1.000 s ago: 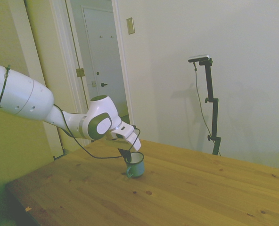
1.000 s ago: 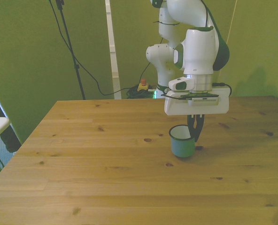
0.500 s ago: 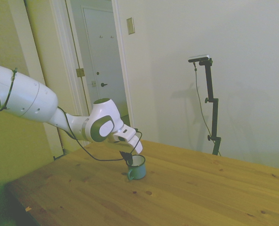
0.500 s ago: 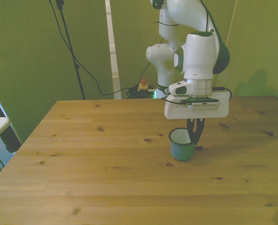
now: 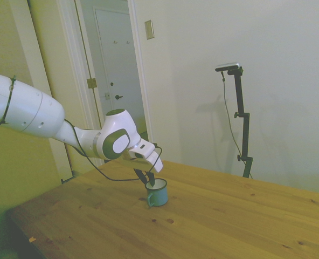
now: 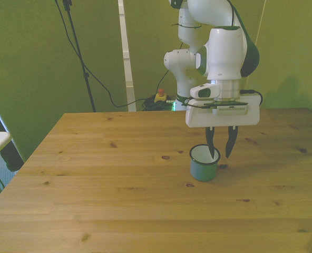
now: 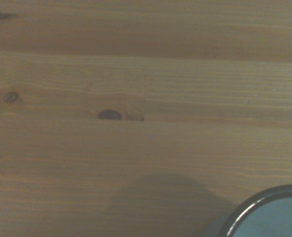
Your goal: Flip the mug upright
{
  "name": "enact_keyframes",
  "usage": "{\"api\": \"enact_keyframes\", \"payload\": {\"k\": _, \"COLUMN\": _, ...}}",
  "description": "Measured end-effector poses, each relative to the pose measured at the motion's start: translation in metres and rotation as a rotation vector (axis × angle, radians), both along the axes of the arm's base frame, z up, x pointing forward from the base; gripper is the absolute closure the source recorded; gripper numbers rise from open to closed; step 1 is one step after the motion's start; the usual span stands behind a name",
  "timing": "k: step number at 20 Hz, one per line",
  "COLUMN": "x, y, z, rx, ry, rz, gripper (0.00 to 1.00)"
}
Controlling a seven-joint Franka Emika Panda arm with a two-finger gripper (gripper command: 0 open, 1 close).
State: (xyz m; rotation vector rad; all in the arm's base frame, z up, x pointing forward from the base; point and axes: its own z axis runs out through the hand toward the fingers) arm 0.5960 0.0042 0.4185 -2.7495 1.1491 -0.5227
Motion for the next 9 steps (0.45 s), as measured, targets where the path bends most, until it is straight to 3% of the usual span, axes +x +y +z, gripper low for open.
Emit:
{"api": "enact_keyframes", "payload": {"k": 5, "x": -0.03, "y": 0.005, "z": 0.031, "rx": 0.002, "ry": -0.04, "rz": 0.013, "gripper": 0.0}}
{"api": "enact_keyframes", "payload": {"k": 9, "x": -0.071, "y": 0.025, "z": 0.041, "rx": 0.0, "ry": -0.061, "rz": 0.052, "gripper": 0.0}}
